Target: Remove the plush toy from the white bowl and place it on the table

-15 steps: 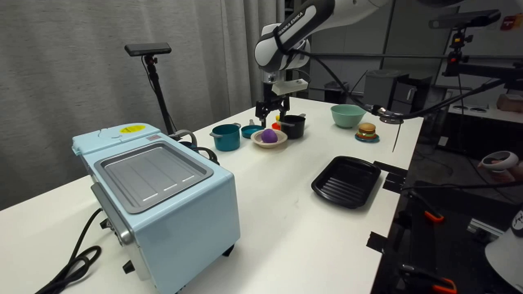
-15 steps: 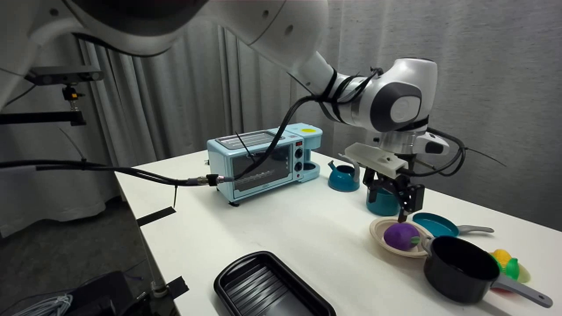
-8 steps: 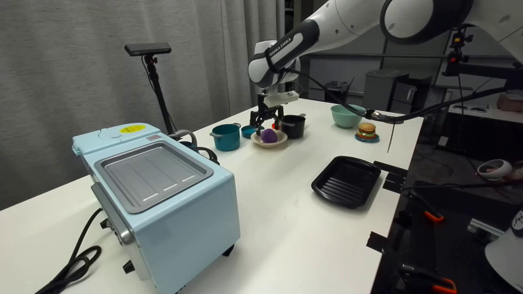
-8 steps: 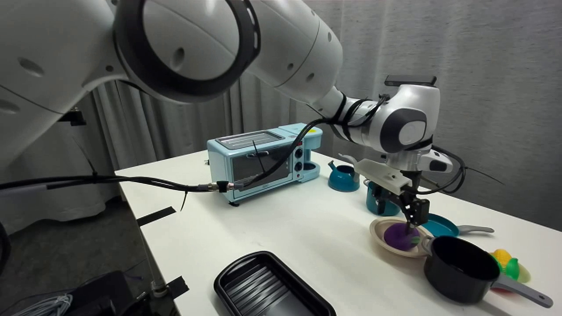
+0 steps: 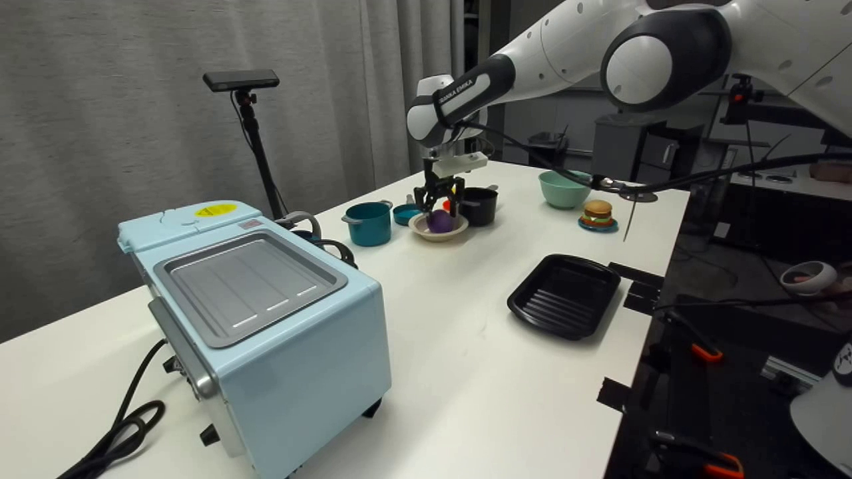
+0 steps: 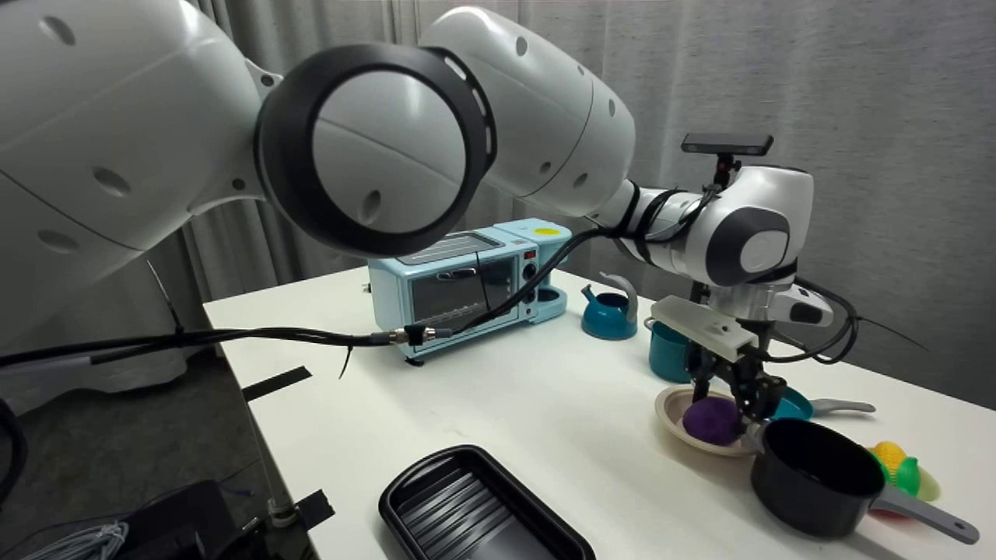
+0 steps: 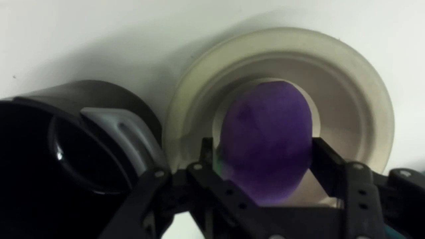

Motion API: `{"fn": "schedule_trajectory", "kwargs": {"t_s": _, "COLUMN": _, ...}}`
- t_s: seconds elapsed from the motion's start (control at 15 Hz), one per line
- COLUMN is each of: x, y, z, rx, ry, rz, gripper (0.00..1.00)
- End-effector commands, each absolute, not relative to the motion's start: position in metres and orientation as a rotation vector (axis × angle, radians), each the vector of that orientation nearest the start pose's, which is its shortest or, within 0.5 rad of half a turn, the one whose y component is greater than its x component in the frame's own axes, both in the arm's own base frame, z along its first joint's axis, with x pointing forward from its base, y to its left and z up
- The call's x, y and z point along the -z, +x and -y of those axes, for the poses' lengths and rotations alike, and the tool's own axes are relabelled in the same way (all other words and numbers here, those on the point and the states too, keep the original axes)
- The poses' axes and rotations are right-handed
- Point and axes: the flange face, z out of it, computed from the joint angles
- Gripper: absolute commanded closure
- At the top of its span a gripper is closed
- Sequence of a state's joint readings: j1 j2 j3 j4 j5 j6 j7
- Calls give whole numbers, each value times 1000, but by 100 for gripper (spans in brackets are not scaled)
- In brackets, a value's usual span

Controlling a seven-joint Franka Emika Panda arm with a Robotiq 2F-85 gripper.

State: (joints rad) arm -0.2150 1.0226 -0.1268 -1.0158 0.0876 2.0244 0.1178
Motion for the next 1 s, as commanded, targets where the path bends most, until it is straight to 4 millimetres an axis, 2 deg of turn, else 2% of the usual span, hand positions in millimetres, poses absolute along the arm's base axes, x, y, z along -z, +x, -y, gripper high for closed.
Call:
{"fn": "schedule_trajectory", "kwargs": {"t_s": 0.0, "x": -227, "y": 755, "z": 237, "rx": -22, "ry": -3094, "rz": -720, "gripper": 55}}
{"fn": "schedule_trajectory", "kwargs": {"t_s": 0.2, "x": -236, "y": 759, "z": 241, "rx": 2, "ry": -3082, "rz": -712, "gripper": 78}}
{"fn": "schedule_trajectory", "kwargs": {"t_s": 0.27, "x": -236, "y": 765, "z": 219, "rx": 16, "ry": -3077, "rz": -709, "gripper": 84}}
{"fn": "schedule_trajectory", "kwargs": {"t_s": 0.4, "x": -251, "y": 769, "z": 206, "rx": 56, "ry": -3047, "rz": -682, "gripper": 97}}
{"fn": "schedule_trajectory", "kwargs": {"t_s": 0.53, "x": -278, "y": 774, "z": 188, "rx": 109, "ry": -3013, "rz": -647, "gripper": 95}}
{"fn": "schedule_trajectory", "kwargs": {"t_s": 0.6, "x": -291, "y": 776, "z": 181, "rx": 132, "ry": -3001, "rz": -632, "gripper": 97}}
{"fn": "schedule_trajectory", "kwargs": {"t_s": 0.93, "x": -381, "y": 768, "z": 157, "rx": 265, "ry": -3001, "rz": -554, "gripper": 95}}
